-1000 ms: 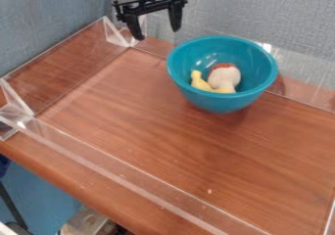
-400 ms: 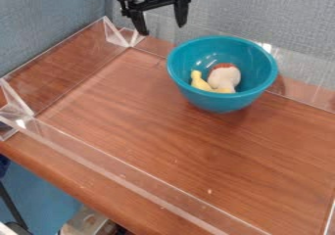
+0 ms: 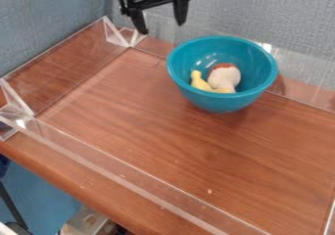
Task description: Put the yellow object in the blue bowl
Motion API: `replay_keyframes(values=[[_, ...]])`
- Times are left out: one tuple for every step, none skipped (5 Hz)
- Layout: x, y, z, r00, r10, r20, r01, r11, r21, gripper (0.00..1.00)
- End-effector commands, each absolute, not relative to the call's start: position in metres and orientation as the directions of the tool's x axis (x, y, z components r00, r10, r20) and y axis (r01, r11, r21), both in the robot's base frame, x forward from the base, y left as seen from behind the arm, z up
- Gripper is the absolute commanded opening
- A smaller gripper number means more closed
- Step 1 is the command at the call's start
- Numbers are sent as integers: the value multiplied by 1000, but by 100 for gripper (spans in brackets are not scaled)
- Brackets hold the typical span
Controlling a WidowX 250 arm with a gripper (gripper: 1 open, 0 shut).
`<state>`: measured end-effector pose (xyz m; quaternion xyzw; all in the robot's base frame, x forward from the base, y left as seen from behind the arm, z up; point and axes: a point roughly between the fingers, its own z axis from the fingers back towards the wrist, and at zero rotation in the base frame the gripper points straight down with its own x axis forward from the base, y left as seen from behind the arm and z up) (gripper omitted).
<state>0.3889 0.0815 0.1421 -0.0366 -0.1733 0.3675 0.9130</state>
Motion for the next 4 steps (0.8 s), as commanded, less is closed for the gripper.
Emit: replay_keyframes(values=[[401,80,168,632,693,346,-662,715,-224,100],[398,84,156,668,656,350,-631,749,-202,100],[394,90,147,689,634,351,-614,768,-182,100],[408,104,159,706,616,349,-596,783,-178,100]])
